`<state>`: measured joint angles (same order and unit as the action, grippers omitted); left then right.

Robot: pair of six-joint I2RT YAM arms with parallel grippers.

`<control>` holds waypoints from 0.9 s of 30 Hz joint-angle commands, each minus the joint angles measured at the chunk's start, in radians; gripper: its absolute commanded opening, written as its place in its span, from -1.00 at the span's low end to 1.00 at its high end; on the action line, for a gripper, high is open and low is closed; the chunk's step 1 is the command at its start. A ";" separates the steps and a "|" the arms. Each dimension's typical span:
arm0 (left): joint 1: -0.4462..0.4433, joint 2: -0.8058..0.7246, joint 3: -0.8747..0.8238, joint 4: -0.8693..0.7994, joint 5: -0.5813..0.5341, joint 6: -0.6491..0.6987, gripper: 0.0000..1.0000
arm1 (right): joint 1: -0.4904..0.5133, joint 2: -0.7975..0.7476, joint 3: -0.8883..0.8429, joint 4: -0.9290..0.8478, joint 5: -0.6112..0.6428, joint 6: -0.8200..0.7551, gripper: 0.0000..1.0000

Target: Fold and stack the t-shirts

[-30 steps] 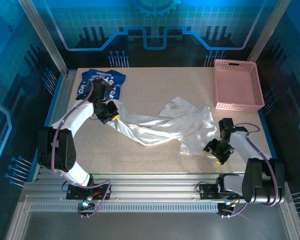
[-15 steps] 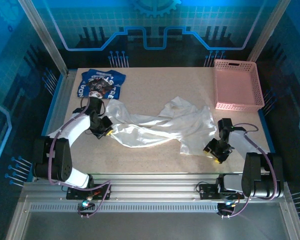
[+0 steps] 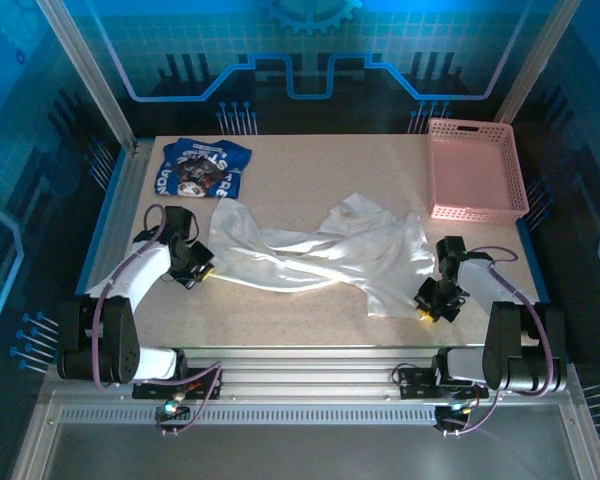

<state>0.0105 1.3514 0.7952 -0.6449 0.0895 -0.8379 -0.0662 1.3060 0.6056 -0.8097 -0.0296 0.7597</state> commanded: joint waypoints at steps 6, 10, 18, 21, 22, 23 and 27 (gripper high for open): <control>0.005 -0.037 -0.013 0.007 -0.005 -0.018 -1.00 | -0.001 -0.025 -0.024 0.051 -0.020 -0.007 -0.75; 0.005 -0.050 -0.001 0.006 -0.007 -0.010 -1.00 | -0.001 -0.040 -0.012 0.044 -0.025 -0.004 -0.85; 0.006 -0.189 0.201 -0.007 -0.050 0.078 -1.00 | -0.001 -0.233 0.177 0.003 -0.120 -0.034 -1.00; 0.009 -0.221 0.349 0.001 -0.080 0.126 -1.00 | -0.003 -0.266 0.358 -0.013 -0.153 -0.071 -1.00; 0.010 -0.217 0.415 0.007 -0.080 0.149 -1.00 | -0.006 -0.262 0.428 -0.019 -0.166 -0.089 -1.00; 0.009 -0.209 0.475 0.010 -0.077 0.172 -1.00 | -0.007 -0.255 0.501 -0.024 -0.180 -0.105 -1.00; 0.012 -0.162 0.709 0.003 -0.069 0.242 -1.00 | -0.022 -0.229 0.748 -0.017 -0.227 -0.117 -1.00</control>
<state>0.0124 1.1751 1.3930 -0.6479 0.0410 -0.6880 -0.0677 1.0737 1.2411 -0.8139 -0.1944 0.6788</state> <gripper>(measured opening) 0.053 0.064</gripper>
